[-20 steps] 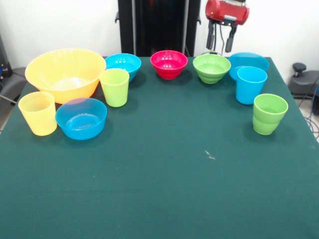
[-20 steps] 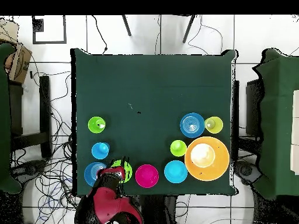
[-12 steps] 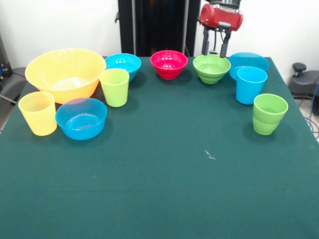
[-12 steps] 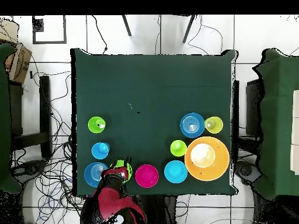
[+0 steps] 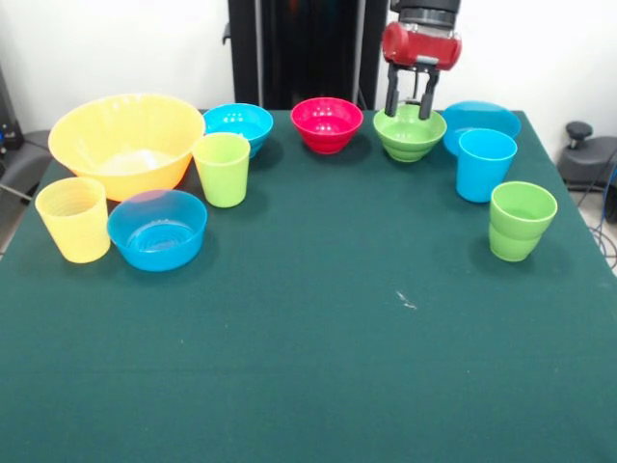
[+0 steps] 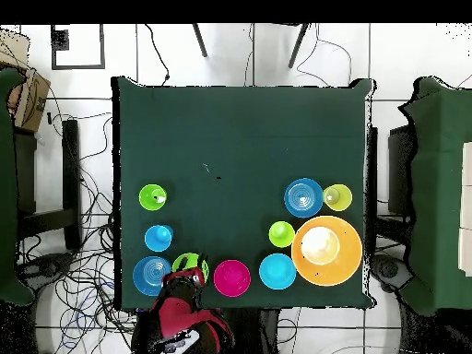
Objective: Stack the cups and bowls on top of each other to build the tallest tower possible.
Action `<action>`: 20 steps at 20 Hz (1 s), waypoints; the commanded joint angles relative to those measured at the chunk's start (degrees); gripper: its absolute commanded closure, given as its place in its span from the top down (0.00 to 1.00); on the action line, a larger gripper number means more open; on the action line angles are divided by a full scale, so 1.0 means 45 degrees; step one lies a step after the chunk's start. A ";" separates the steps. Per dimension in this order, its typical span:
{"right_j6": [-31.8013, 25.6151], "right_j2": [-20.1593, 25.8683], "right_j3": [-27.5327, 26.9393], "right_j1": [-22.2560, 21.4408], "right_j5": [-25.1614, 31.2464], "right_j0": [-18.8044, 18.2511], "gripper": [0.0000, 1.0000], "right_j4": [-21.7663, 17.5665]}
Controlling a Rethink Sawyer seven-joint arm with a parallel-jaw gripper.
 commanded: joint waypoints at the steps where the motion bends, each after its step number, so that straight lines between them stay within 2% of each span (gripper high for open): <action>1: 0.2267 0.1886 -0.1057 0.0854 -0.0470 -0.0324 1.00 -0.0521; 20: 0.2304 0.2324 -0.1169 0.1235 -0.0841 -0.0521 1.00 -0.0599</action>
